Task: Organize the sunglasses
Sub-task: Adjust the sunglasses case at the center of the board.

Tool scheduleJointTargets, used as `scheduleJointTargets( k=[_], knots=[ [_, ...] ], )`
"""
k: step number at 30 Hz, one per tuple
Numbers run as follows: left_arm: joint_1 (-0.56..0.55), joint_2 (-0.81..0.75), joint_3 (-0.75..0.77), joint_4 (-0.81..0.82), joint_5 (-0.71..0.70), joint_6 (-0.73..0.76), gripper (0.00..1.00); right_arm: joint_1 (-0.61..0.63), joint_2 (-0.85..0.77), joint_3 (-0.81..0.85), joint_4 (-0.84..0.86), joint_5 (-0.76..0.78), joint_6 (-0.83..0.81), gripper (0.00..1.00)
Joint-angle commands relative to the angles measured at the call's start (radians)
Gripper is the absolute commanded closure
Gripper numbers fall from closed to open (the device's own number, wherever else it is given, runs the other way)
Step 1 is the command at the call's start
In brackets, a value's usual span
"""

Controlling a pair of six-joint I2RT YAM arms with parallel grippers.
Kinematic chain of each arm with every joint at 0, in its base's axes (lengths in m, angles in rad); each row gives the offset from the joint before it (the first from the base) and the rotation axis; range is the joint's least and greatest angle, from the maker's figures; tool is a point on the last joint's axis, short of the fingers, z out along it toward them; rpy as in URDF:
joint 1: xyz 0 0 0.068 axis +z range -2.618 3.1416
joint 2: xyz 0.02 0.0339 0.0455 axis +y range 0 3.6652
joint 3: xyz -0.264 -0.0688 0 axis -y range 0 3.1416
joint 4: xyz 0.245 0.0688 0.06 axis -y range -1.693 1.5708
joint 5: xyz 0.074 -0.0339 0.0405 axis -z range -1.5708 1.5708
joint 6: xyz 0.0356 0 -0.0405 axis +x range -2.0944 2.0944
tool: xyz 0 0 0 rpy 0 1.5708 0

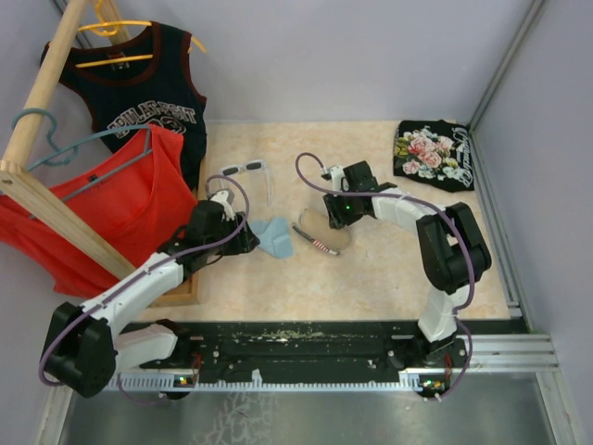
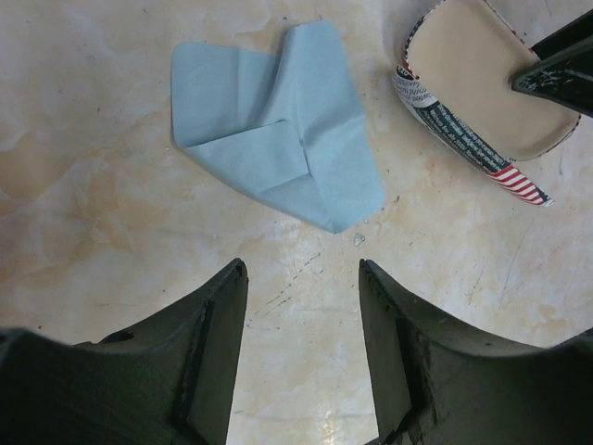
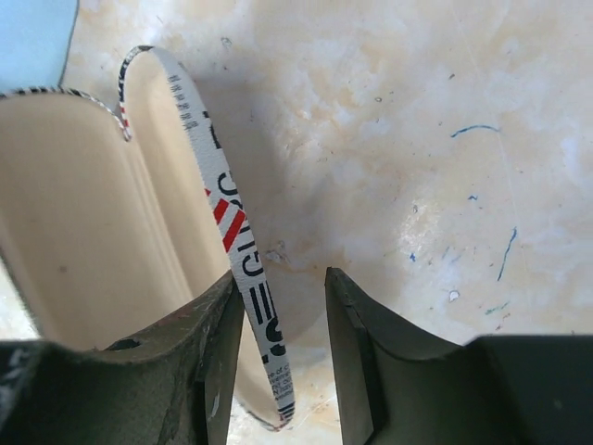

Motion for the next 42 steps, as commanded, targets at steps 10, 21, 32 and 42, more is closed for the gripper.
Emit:
scheduleJointTargets(
  k=[10, 21, 32, 42],
  knots=[
    [0.005, 0.053, 0.021, 0.052, 0.114, 0.020, 0.42, 0.007, -0.129, -0.027, 0.042, 0.013, 0.072, 0.58],
    [0.005, 0.079, 0.038, 0.093, 0.165, 0.024, 0.41, 0.007, -0.320, -0.105, 0.009, 0.299, 0.283, 0.56],
    [0.005, 0.198, 0.113, 0.185, 0.185, 0.013, 0.41, 0.009, -0.593, -0.477, 0.160, 0.284, 0.729, 0.55],
    [0.003, 0.460, 0.265, 0.357, 0.326, -0.004, 0.44, 0.010, -0.520, -0.541, 0.354, 0.220, 0.788, 0.57]
  ],
)
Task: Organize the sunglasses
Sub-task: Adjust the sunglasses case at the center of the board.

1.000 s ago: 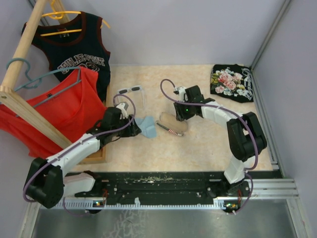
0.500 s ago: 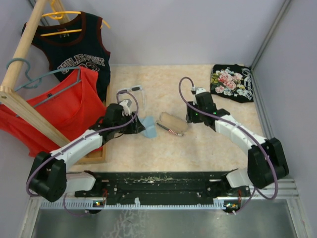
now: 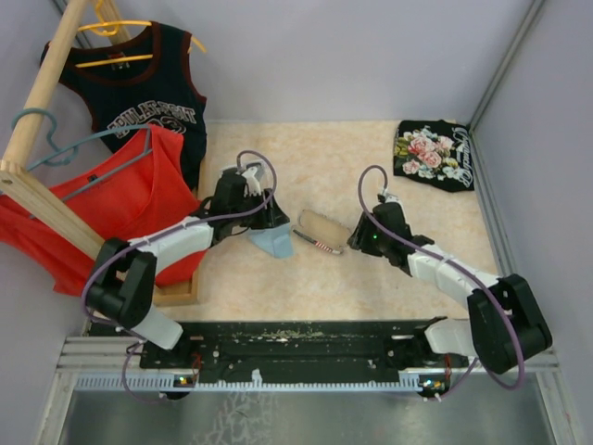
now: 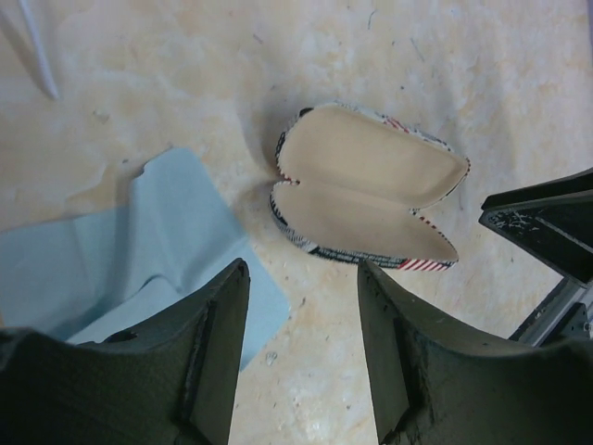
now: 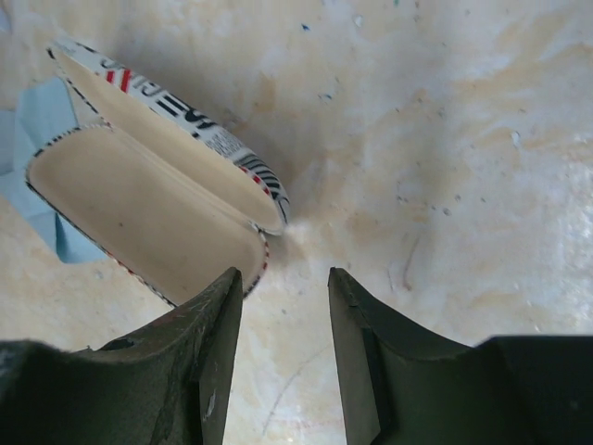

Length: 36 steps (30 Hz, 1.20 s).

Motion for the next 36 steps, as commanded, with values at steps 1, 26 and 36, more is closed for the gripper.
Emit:
scheduleJointTargets(
  k=[1, 26, 36],
  knots=[
    [0.002, 0.075, 0.053, 0.114, 0.093, -0.008, 0.44, 0.009, 0.066, 0.029, 0.173, -0.030, 0.044, 0.58],
    [-0.094, 0.237, 0.104, 0.154, 0.146, -0.011, 0.46, -0.008, 0.295, 0.198, 0.196, 0.122, -0.103, 0.90],
    [-0.086, 0.092, 0.090, 0.048, 0.021, 0.021, 0.41, -0.020, 0.338, 0.282, 0.200, 0.111, -0.452, 0.99]
  ],
)
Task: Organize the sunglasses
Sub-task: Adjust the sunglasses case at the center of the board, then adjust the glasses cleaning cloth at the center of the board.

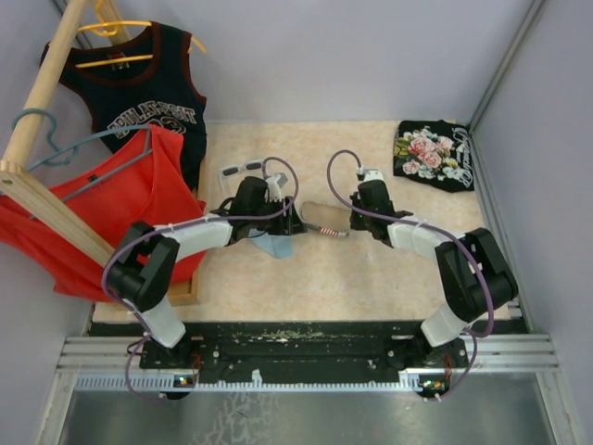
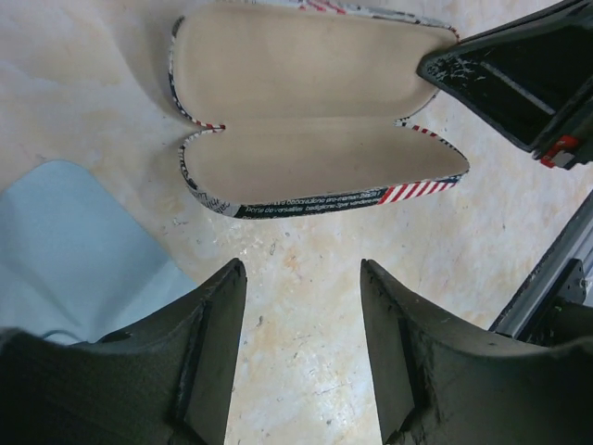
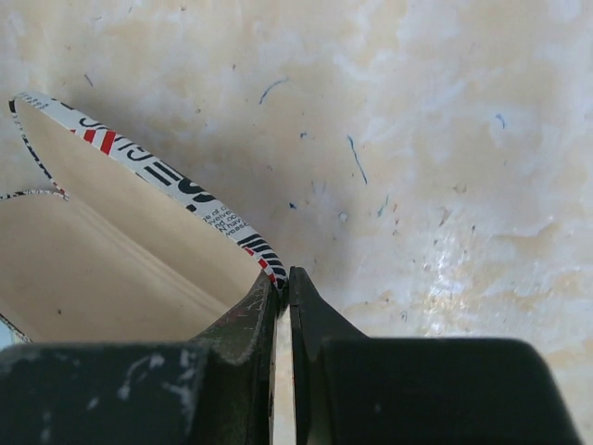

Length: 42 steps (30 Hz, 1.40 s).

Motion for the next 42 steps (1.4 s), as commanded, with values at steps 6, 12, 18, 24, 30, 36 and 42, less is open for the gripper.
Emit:
scheduleJointTargets(
  k=[6, 12, 18, 24, 30, 36, 42],
  knots=[
    [0.008, -0.255, -0.022, -0.120, -0.189, 0.028, 0.36, -0.045, 0.013, 0.052, 0.081, -0.121, -0.301, 1.00],
    [0.014, -0.326, -0.099, -0.168, -0.290, 0.029, 0.34, -0.087, 0.022, 0.053, 0.082, -0.191, -0.345, 0.90],
    [0.022, -0.356, -0.154, -0.175, -0.315, 0.019, 0.34, -0.100, 0.027, 0.074, 0.058, -0.212, -0.337, 0.74],
    [0.038, -0.390, -0.167, -0.217, -0.361, 0.017, 0.34, -0.101, 0.004, 0.076, 0.037, -0.187, -0.323, 0.64],
    [0.043, -0.422, -0.176, -0.274, -0.492, 0.013, 0.31, -0.102, -0.108, 0.100, -0.033, -0.125, -0.264, 0.56],
    [0.043, -0.348, -0.149, -0.290, -0.539, 0.013, 0.34, -0.102, -0.288, 0.092, -0.131, -0.046, -0.079, 0.56],
    [0.034, -0.212, -0.049, -0.301, -0.533, 0.036, 0.40, -0.102, -0.456, 0.012, -0.168, -0.120, 0.010, 0.56]
  ],
)
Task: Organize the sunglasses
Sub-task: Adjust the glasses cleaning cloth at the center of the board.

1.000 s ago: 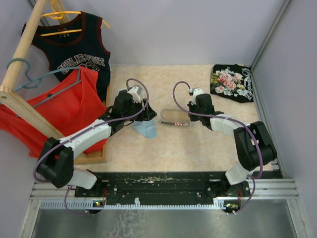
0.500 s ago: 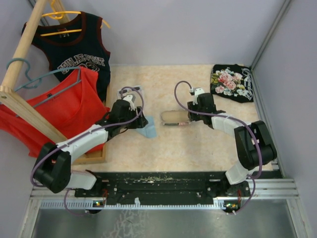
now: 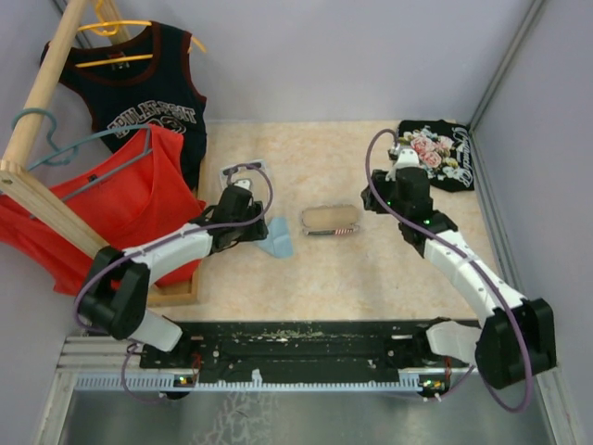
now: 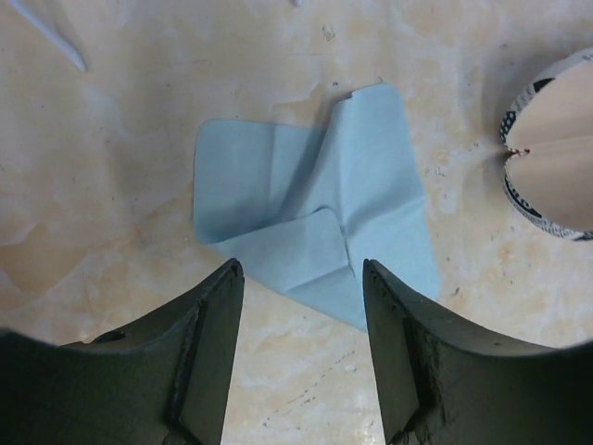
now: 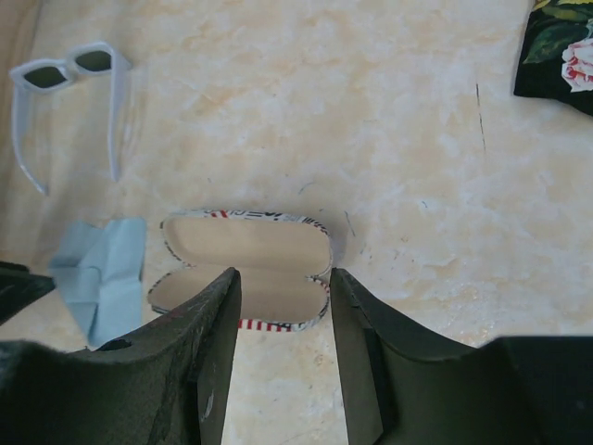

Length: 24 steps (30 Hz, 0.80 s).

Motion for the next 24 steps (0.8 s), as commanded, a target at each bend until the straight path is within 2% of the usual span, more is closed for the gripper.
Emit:
scheduleJointTargets(
  k=[1, 5, 11, 15, 24],
  knots=[
    [-0.006, 0.076, 0.093, -0.017, -0.041, 0.022, 0.40, -0.004, -0.112, -0.044, -0.041, -0.043, 0.103, 0.56],
    [-0.007, 0.130, 0.125, -0.060, -0.120, 0.023, 0.42, -0.003, -0.191, -0.097, -0.078, -0.061, 0.117, 0.57],
    [-0.041, 0.184, 0.144, -0.028, -0.080, 0.034, 0.46, -0.004, -0.269, -0.144, -0.124, -0.049, 0.110, 0.57],
    [-0.098, 0.245, 0.207, -0.068, -0.148, 0.030, 0.46, -0.004, -0.279, -0.164, -0.128, -0.068, 0.107, 0.57],
    [-0.118, 0.332, 0.278, -0.139, -0.263, 0.051, 0.49, -0.004, -0.304, -0.188, -0.141, -0.081, 0.109, 0.58]
  ],
)
